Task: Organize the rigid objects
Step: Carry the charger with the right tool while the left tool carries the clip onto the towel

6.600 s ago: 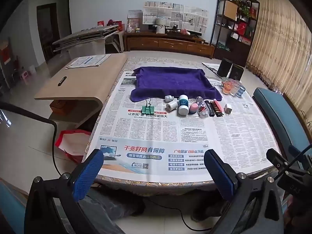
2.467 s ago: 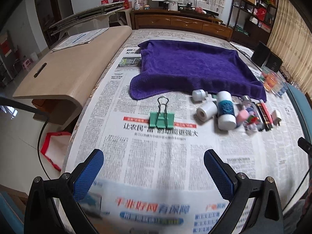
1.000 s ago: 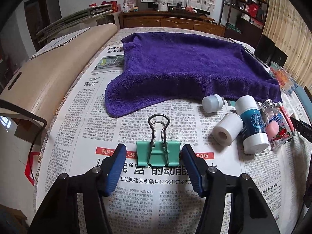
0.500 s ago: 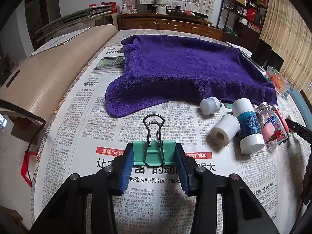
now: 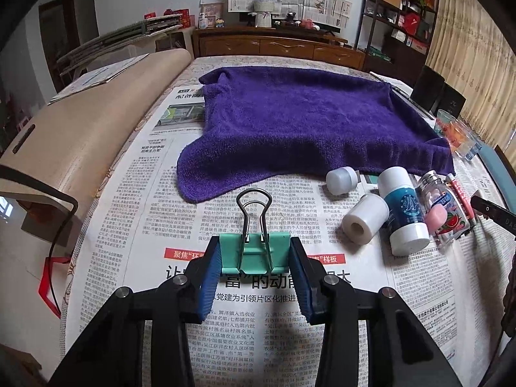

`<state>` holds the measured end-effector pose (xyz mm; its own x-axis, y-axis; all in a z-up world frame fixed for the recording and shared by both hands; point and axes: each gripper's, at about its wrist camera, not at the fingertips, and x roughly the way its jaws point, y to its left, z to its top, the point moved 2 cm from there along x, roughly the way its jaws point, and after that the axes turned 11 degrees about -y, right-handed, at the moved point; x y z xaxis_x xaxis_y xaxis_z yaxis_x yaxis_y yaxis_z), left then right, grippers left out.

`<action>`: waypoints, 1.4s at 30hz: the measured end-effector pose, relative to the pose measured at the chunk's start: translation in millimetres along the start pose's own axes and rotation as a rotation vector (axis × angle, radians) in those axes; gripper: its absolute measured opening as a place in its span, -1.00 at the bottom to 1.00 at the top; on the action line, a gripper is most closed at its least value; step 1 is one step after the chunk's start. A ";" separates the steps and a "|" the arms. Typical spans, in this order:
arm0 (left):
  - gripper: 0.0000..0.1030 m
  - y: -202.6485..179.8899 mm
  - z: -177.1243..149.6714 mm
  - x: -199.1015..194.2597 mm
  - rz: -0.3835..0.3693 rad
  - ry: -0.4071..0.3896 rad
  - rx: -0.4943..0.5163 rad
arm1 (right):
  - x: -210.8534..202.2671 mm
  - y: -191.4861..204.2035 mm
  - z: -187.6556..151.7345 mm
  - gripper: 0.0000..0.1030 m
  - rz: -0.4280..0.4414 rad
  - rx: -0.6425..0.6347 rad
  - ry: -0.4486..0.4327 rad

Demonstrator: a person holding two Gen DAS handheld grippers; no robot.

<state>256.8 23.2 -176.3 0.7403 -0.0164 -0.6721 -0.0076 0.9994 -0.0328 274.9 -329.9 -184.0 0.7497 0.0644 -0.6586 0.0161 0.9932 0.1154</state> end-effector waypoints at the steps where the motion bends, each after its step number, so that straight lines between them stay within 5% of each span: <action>1: -0.24 1.1 1.5 -1.8 -0.004 -0.003 -0.007 | -1.9 1.4 1.5 -0.38 0.003 -0.002 -0.004; 13: -0.24 -2.2 40.6 -31.3 -0.034 -0.074 -0.010 | -24.7 22.2 29.1 -0.38 0.040 -0.025 -0.046; 25: -0.24 -4.0 119.3 -27.2 -0.116 -0.156 -0.041 | -29.8 61.4 106.1 -0.38 0.147 -0.046 -0.101; 31: -0.24 -14.1 155.5 13.8 -0.134 -0.165 -0.038 | 5.8 90.7 139.1 -0.38 0.200 -0.070 -0.102; 42: -0.24 -45.5 175.6 129.4 -0.161 -0.016 -0.005 | 118.1 139.6 152.3 -0.38 0.238 -0.145 0.014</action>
<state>471.0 -19.3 -131.8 0.7427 -0.1760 -0.6461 0.1085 0.9837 -0.1433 466.5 -198.4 -132.5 0.7121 0.2977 -0.6358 -0.2549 0.9535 0.1609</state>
